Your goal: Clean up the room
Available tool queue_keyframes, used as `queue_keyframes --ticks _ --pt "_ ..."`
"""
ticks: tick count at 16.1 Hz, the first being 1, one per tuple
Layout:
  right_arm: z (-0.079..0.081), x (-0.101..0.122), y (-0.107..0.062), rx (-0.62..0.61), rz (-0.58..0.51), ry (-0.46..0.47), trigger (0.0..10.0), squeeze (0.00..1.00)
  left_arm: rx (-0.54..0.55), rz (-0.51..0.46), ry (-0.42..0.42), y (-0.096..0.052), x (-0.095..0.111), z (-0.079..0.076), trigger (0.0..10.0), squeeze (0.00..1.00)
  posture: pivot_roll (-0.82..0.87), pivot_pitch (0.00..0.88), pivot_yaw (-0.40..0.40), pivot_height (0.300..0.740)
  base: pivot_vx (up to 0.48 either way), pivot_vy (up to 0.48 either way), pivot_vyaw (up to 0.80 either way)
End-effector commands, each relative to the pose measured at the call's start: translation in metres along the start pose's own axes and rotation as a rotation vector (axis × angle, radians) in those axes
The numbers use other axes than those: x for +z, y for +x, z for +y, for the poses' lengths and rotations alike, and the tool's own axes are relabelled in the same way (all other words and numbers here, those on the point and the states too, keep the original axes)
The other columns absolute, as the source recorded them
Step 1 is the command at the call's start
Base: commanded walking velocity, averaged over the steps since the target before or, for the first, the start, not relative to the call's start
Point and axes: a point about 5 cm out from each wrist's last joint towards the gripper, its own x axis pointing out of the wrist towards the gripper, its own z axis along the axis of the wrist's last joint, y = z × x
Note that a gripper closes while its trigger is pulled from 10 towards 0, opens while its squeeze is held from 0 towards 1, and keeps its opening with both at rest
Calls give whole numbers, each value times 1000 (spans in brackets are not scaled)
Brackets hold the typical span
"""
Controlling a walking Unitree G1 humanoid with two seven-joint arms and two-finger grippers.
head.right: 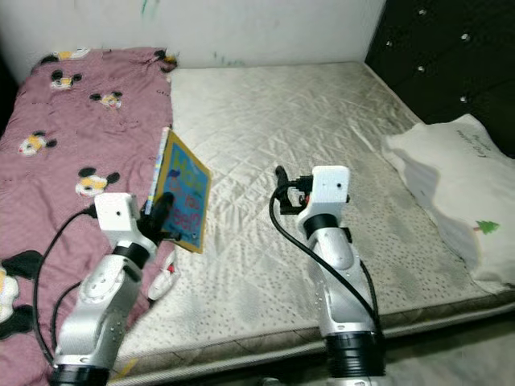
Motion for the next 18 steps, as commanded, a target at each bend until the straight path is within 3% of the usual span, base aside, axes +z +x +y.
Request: queue_keyframes --ticks 1,18 --pt "1 2 1 5 -6 4 10000 0 -17 -41 5 0 8 -4 10000 0 -47 98 -42 740 0 -244 0" --pt "6 1 2 39 -6 -11 10000 0 -17 -45 -10 3 9 -6 10000 0 -51 100 -46 740 0 -367 0"
